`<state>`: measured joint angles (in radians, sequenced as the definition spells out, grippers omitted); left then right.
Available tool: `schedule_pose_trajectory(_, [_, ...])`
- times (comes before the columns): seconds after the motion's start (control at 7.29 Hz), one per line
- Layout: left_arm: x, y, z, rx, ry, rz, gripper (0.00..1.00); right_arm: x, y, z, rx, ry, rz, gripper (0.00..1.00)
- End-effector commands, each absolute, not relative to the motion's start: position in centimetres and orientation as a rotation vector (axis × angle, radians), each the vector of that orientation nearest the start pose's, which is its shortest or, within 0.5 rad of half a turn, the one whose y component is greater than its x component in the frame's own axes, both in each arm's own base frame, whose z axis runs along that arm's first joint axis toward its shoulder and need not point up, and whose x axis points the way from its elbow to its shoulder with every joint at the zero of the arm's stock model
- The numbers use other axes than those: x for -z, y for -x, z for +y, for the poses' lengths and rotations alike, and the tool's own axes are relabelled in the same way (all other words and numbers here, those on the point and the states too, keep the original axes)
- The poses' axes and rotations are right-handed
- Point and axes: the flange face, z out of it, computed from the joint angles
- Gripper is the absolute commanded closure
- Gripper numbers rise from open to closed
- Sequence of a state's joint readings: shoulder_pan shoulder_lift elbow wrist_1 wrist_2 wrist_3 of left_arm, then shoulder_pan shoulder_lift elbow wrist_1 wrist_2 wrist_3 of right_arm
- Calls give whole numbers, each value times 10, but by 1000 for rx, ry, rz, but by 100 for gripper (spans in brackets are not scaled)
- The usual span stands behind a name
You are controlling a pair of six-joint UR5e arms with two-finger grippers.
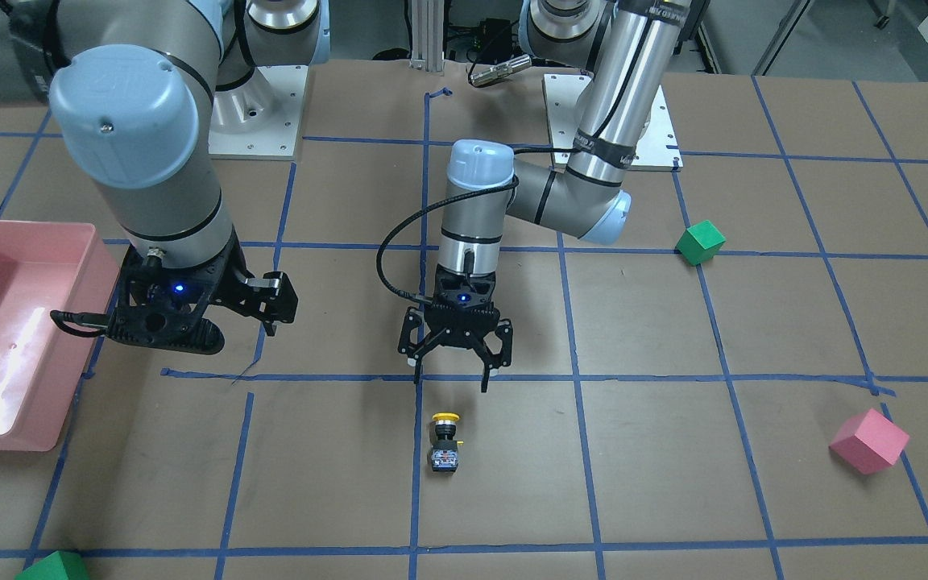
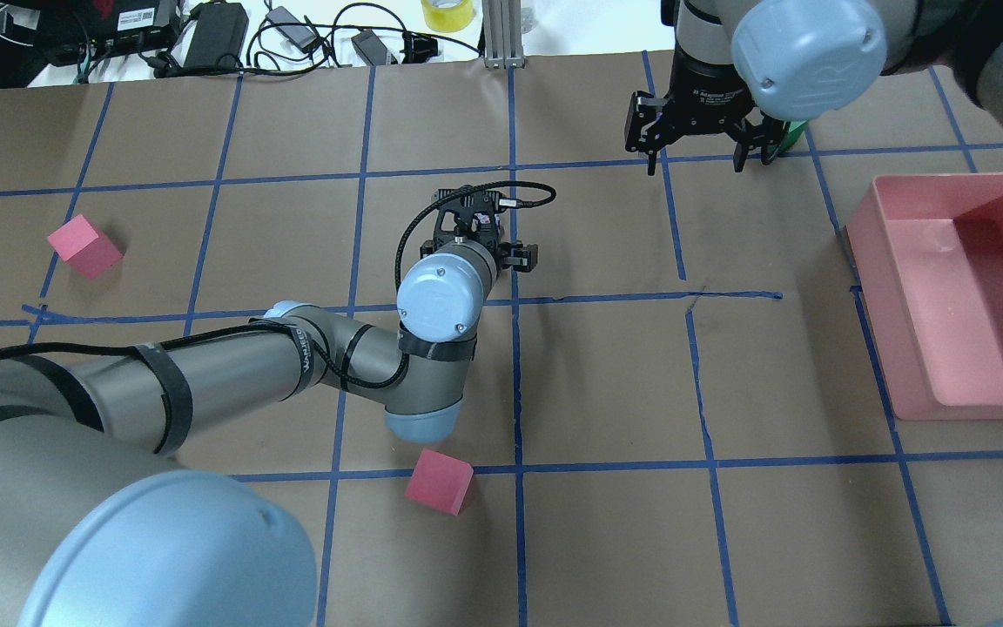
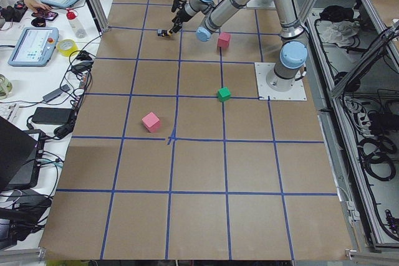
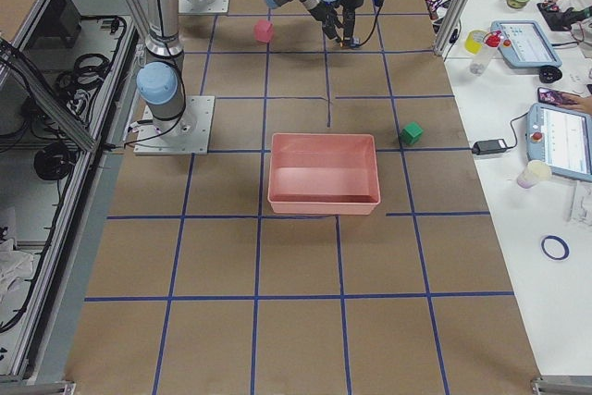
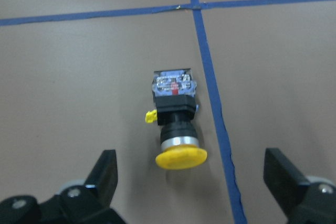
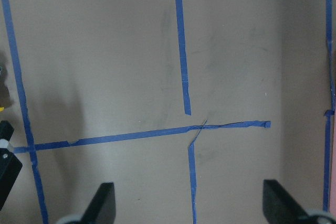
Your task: Align button upright
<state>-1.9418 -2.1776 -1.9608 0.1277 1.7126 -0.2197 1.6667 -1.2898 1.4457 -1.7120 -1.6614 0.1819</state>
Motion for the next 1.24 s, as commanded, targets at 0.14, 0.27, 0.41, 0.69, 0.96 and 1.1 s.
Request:
schedule_pose_trajectory(0.14, [-149,326,-521,1175,-169,2986,2,-408,-181,-589,-4,-138,3233,0])
schedule_pose_trajectory(0.27, [-139,326,-521,1184,-168,2984,3,-409,-181,-589,-1,-136,3235,0])
schedule_pose_trajectory(0.41, [-130,325,-521,1177,-169,2982,4,-408,-181,-588,-9,-138,3232,0])
schedule_pose_trajectory(0.69, [-130,322,-520,1178,-153,2957,5,-408,-181,-588,-15,-140,3227,0])
schedule_pose_trajectory(0.96, [-133,322,-521,1184,-151,2951,28,-426,-181,-583,24,-139,3223,0])
schedule_pose_trajectory(1.1, [-136,322,-521,1191,-154,2950,54,-437,-184,-577,42,-130,3185,0])
